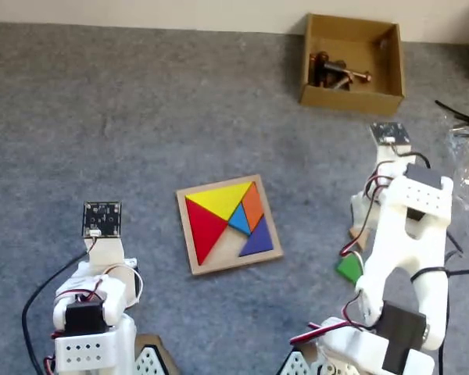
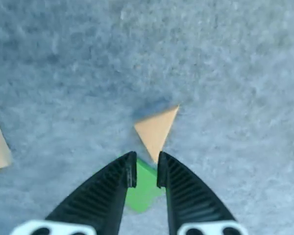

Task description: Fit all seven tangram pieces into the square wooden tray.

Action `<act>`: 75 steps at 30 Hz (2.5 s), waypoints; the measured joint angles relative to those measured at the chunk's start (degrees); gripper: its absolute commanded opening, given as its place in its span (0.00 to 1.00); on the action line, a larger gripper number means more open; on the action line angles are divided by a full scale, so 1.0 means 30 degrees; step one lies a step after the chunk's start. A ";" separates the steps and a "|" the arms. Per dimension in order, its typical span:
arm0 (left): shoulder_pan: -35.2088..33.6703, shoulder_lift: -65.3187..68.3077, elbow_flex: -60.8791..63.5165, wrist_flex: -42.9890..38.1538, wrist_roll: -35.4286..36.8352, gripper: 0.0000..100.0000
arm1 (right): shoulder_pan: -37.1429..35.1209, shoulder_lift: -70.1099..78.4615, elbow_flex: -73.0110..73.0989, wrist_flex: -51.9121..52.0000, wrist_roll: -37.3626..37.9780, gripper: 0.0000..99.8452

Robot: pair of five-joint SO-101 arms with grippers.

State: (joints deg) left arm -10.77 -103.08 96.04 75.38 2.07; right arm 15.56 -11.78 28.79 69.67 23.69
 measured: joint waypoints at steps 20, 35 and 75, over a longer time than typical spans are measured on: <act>0.0000 0.0000 0.0000 0.0000 0.0000 0.00 | -0.1055 -1.0315 0.9407 -0.0615 0.1641 0.14; 0.0000 0.0000 0.0000 0.0000 0.0000 0.00 | -0.0908 -1.1136 1.1194 -0.0264 0.4630 0.18; 0.0000 0.0000 0.0000 0.0000 0.0000 0.00 | -0.1612 -0.8000 0.9700 -0.0117 -0.7619 0.26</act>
State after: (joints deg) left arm -10.77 -103.08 96.04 75.38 2.07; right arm 10.73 -35.78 57.89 69.32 0.84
